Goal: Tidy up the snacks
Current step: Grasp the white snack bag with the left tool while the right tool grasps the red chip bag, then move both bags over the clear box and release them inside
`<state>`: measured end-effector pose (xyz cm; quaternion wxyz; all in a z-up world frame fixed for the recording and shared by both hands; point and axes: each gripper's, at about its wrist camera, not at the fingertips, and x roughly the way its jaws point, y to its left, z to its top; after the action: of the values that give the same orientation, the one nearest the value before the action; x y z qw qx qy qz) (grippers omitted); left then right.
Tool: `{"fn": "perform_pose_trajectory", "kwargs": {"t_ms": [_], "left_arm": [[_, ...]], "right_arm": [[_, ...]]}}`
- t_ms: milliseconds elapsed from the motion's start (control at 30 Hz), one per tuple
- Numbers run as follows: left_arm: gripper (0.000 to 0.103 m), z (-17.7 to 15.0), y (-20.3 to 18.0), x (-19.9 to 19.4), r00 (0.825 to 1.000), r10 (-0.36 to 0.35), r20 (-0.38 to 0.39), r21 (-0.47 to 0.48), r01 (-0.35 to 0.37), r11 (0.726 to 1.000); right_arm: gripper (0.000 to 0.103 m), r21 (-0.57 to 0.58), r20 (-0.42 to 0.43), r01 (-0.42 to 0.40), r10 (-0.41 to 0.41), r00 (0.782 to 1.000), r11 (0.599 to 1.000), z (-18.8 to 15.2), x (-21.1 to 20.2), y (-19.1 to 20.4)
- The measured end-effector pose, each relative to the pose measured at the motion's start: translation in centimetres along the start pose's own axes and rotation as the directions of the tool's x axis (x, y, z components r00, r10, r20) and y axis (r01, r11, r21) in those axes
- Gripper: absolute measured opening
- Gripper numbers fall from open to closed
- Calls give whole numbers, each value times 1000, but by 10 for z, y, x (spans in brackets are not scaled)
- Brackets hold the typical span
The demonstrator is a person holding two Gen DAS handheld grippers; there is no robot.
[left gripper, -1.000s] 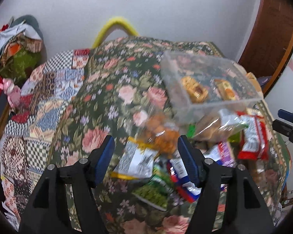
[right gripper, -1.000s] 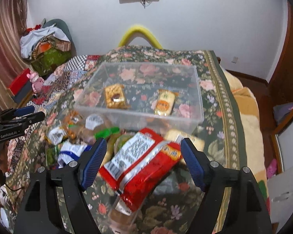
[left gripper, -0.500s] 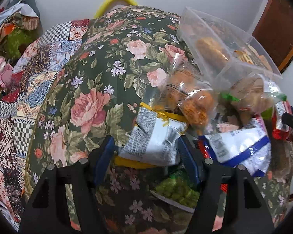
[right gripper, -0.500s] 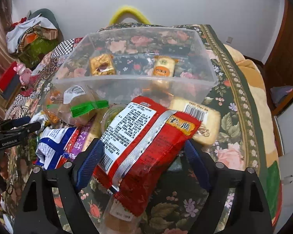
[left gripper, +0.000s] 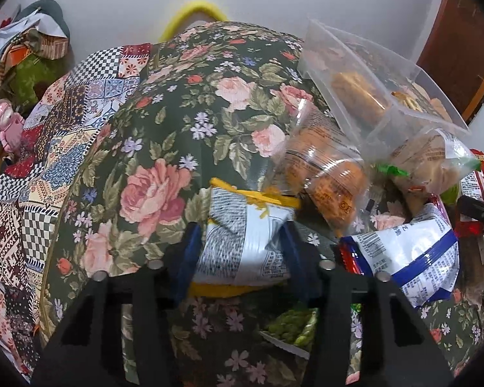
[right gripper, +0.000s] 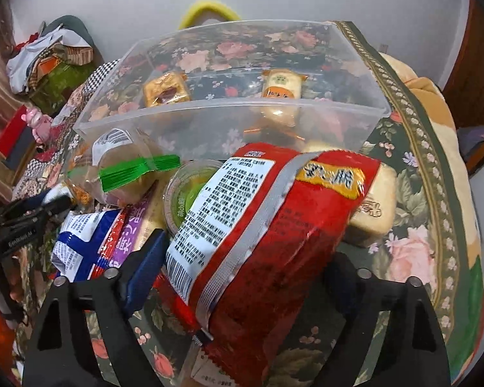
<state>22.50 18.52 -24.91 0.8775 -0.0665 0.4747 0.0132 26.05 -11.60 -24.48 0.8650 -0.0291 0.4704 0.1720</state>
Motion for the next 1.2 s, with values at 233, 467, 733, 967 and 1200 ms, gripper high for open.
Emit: {"fn": "perform_pose_trajectory", "kwargs": {"t_ms": [233, 467, 733, 967, 1200], "left_arm": [[36, -2, 1, -19, 1000, 6, 20, 7, -7, 1000], [35, -1, -10, -48, 998, 17, 66, 20, -18, 1000], [35, 14, -27, -89, 990, -5, 143, 25, 1, 1000], [35, 35, -51, -113, 977, -50, 209, 33, 44, 998], [35, 63, -82, -122, 964, -86, 250, 62, 72, 995]], "right_arm": [[56, 21, 24, -20, 20, 1000, 1000, -2, -13, -13], [37, 2, 62, -39, 39, 997, 999, -4, -33, -13], [36, -23, 117, -50, 52, 992, 998, 0, -55, -13], [36, -37, 177, -58, 63, 982, 998, 13, -75, -14], [36, -61, 251, -56, 69, 966, 997, 39, -90, -15]]}}
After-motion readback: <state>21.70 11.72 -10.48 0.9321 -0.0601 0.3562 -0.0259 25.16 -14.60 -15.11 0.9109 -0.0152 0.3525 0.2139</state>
